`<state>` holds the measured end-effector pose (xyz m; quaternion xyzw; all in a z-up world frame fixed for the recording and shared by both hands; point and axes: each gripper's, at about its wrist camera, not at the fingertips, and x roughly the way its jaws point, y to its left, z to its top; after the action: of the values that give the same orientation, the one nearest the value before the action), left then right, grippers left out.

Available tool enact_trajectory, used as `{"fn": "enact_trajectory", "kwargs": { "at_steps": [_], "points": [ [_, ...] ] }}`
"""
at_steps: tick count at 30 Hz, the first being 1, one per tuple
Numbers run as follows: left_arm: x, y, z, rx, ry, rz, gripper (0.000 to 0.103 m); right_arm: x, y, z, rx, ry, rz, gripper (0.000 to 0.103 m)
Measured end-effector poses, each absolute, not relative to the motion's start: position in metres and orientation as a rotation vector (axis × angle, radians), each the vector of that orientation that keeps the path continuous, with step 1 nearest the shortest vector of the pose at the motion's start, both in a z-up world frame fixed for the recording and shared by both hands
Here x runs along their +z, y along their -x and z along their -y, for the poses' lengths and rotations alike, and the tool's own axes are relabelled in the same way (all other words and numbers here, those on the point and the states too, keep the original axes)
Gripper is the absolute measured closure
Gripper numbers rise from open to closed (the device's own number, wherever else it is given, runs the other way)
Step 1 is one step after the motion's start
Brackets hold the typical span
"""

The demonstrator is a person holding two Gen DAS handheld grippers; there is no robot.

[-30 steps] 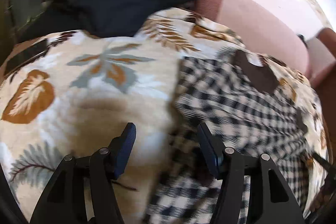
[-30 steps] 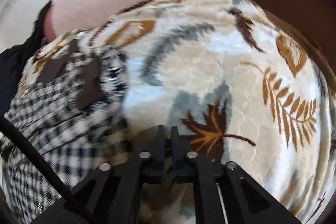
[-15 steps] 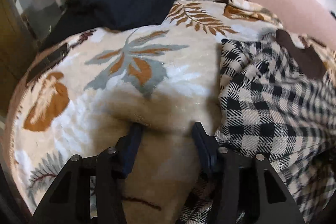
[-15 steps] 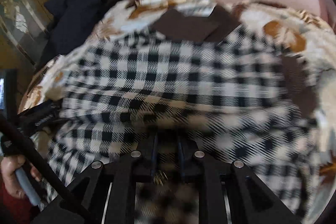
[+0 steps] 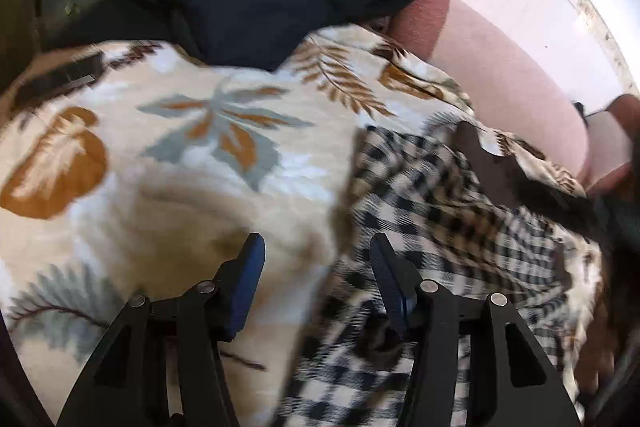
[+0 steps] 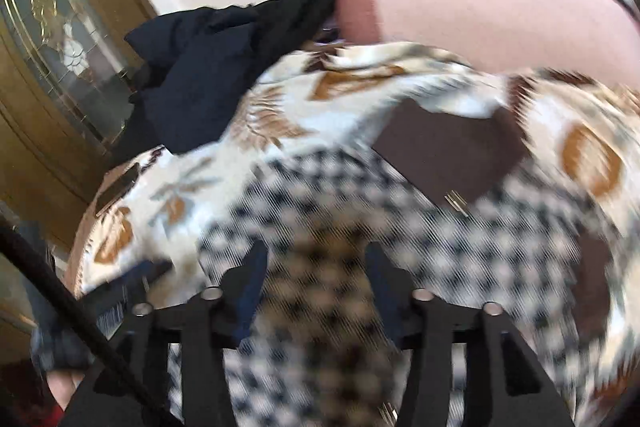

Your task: Fold large clothes

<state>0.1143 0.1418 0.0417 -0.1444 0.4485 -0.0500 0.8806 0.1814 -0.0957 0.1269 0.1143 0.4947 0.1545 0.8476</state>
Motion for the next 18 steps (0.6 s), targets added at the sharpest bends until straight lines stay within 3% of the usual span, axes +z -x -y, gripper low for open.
{"fn": "enact_trajectory", "kwargs": {
  "at_steps": [6, 11, 12, 14, 15, 16, 18],
  "points": [
    [0.026, -0.118, -0.128, -0.165, 0.314, -1.023, 0.05, 0.089, -0.275, 0.048, 0.389, -0.155, -1.241, 0.04],
    [0.018, -0.117, -0.119, -0.178, 0.291, -1.047, 0.05, 0.038, -0.29, 0.031, 0.487, -0.178, -1.484, 0.042],
    [0.017, -0.117, -0.119, -0.177, 0.288, -1.046, 0.05, 0.039, -0.287, 0.028, 0.504, -0.174, -1.474, 0.046],
    [0.015, -0.116, -0.118, -0.169, 0.284, -1.047, 0.05, 0.05, -0.278, 0.012, 0.571, -0.145, -1.439, 0.071],
    [0.015, -0.116, -0.118, -0.166, 0.285, -1.048, 0.05, 0.054, -0.275, 0.007, 0.583, -0.13, -1.425, 0.078],
    [0.015, -0.116, -0.118, -0.162, 0.284, -1.049, 0.05, 0.06, -0.273, 0.0, 0.611, -0.12, -1.411, 0.094],
    [0.017, -0.114, -0.12, -0.148, 0.283, -1.043, 0.05, 0.071, -0.272, -0.015, 0.655, -0.106, -1.377, 0.096]
  ]
}}
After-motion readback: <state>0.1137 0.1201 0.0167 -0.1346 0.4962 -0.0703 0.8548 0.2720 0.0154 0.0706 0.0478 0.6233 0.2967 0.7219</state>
